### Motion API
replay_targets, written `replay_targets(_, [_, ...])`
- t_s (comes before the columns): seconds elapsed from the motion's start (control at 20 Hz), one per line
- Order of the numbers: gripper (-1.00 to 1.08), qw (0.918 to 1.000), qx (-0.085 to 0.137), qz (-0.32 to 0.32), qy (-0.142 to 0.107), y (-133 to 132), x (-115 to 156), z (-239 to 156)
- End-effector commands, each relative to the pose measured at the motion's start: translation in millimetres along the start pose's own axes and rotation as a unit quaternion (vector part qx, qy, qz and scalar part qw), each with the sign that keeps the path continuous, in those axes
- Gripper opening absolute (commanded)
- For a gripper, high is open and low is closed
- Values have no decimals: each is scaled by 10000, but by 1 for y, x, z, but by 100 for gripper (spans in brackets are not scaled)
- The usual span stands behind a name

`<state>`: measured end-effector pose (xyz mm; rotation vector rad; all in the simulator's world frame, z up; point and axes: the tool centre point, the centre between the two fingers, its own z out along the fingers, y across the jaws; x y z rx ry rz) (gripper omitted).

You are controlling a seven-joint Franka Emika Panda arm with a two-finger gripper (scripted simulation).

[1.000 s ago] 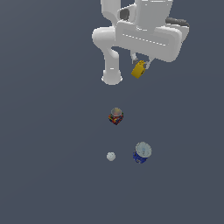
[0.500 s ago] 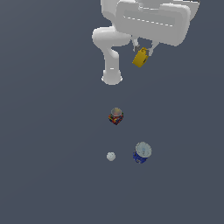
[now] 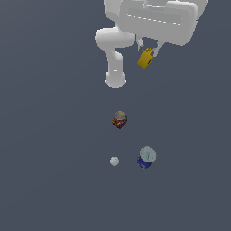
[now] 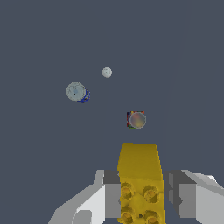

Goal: Pick up a designated object from a clutter of objects.

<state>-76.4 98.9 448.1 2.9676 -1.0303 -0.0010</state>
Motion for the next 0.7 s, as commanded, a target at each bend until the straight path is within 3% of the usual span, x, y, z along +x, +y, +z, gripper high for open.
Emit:
replay_targets(0.0, [-100,10000,3,0,3,-1,1,-3])
replay_targets(0.65, [-100,10000,3,0,3,-8,9,-26])
